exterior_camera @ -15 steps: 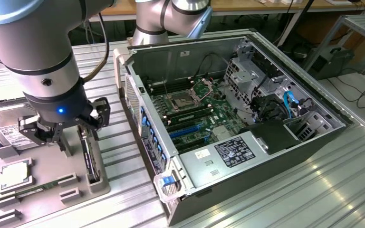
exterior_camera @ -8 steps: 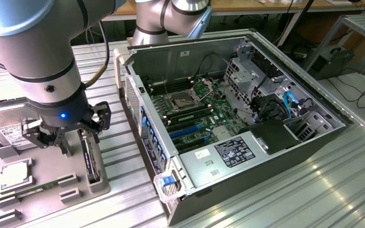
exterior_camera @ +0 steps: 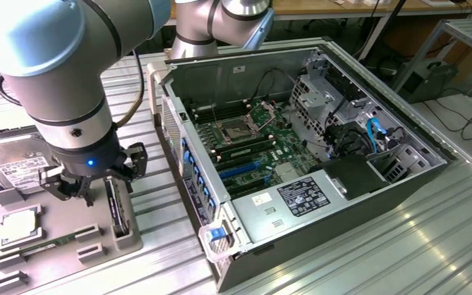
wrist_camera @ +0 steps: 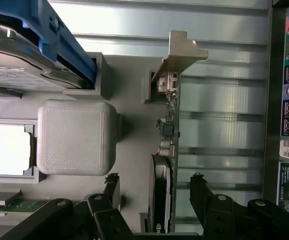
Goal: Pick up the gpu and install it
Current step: 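Pick up the gpu and move the gpu toward the slot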
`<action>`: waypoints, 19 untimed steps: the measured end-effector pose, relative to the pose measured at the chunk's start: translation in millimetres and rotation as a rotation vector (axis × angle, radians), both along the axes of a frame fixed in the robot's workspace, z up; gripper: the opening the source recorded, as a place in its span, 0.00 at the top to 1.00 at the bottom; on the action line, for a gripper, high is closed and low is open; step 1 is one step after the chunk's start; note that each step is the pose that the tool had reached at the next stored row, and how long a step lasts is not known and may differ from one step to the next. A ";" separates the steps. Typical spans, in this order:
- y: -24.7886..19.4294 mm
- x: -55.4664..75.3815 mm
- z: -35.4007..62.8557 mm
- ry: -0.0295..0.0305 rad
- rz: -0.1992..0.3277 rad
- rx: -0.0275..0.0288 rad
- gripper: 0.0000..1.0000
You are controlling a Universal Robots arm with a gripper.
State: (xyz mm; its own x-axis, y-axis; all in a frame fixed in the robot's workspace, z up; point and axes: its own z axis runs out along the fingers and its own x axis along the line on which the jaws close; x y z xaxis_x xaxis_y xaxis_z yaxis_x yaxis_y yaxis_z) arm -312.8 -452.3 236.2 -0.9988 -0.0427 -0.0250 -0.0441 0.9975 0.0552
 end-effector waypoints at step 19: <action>-1.4 1.1 -12.2 0.0001 0.000 -0.0005 0.34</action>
